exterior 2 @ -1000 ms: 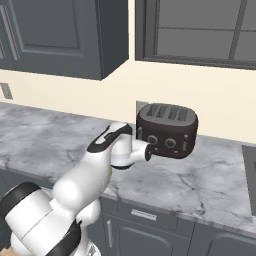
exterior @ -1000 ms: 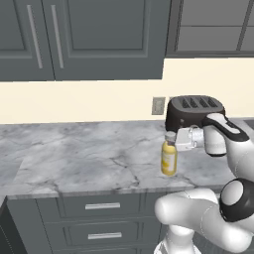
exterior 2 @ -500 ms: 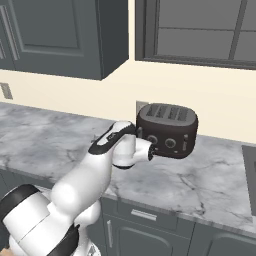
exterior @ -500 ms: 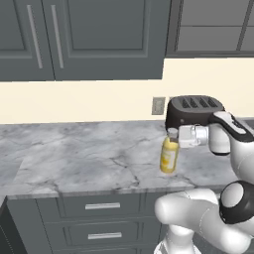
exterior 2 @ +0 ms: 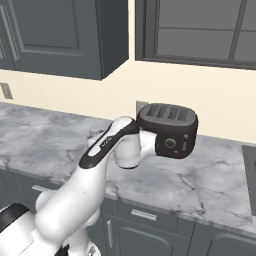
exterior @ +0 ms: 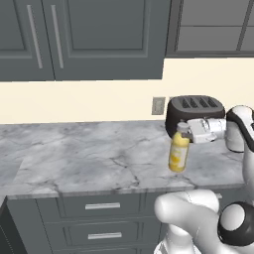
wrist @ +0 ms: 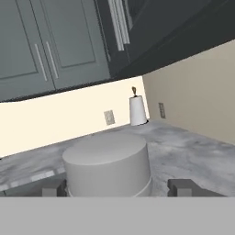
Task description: There is a wine glass and glass cup on the dining counter. Place the wine bottle next to the wine glass and the juice bottle next to the glass cup.
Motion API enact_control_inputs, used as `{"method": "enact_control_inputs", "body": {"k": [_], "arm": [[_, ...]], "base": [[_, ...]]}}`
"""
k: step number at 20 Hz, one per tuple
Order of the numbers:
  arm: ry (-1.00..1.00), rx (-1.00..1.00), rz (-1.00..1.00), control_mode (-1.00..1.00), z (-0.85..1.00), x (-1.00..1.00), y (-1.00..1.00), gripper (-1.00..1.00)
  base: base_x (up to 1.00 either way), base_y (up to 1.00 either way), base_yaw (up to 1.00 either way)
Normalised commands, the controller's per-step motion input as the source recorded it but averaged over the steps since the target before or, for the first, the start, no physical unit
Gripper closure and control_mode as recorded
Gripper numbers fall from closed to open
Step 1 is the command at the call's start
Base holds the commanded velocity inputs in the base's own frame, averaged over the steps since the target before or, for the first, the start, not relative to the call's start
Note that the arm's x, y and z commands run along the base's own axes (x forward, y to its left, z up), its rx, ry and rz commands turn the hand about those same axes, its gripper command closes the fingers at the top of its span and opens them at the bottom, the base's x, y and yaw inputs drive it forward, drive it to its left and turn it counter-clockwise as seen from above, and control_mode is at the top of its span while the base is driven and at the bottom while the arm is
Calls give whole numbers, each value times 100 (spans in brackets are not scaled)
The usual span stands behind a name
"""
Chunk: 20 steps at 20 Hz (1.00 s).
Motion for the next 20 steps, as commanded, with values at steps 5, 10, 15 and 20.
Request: {"method": "enact_control_inputs", "body": {"k": [5,10,15,20], "arm": [[-9,0,2,-100,39,-63,0,100],[-18,0,0,-100,35,-64,0,100],[-9,0,0,-100,40,-57,0,100],[0,0,0,-100,40,-44,-4,100]], "base": [[0,0,0],[0,0,0],[0,0,0],[0,0,0]]}}
